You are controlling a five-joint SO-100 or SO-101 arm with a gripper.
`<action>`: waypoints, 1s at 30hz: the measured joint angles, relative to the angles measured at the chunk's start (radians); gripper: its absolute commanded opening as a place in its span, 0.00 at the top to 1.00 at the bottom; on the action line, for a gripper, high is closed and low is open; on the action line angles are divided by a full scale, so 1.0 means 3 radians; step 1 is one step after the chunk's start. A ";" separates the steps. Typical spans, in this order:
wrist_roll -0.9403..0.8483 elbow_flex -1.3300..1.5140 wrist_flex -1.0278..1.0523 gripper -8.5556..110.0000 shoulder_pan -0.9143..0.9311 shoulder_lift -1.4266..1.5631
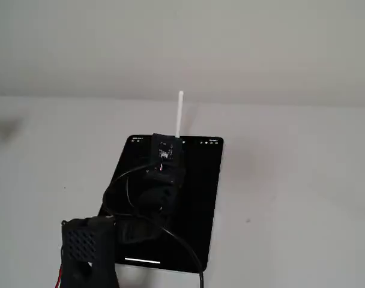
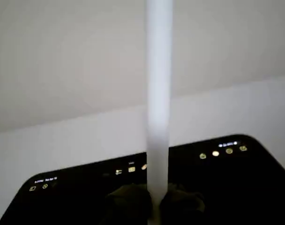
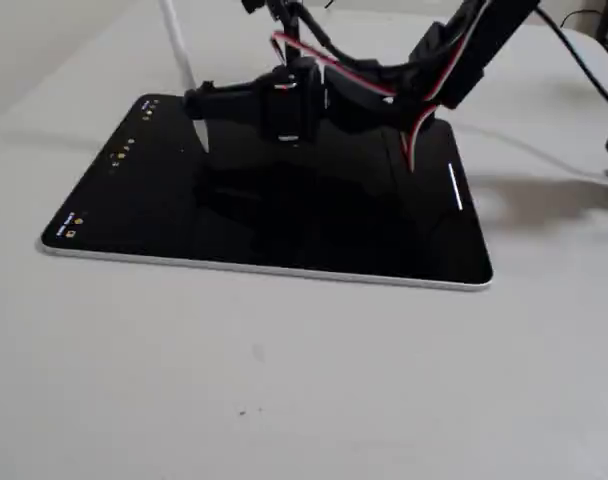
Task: Draw a line in the middle of the ipad using the apple pencil
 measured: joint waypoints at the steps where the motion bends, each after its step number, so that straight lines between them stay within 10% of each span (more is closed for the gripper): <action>1: 0.0000 0.0000 0.0000 0.93 0.0000 0.0000; 30: -0.0138 0.0501 -0.0680 0.93 -0.0005 -0.0005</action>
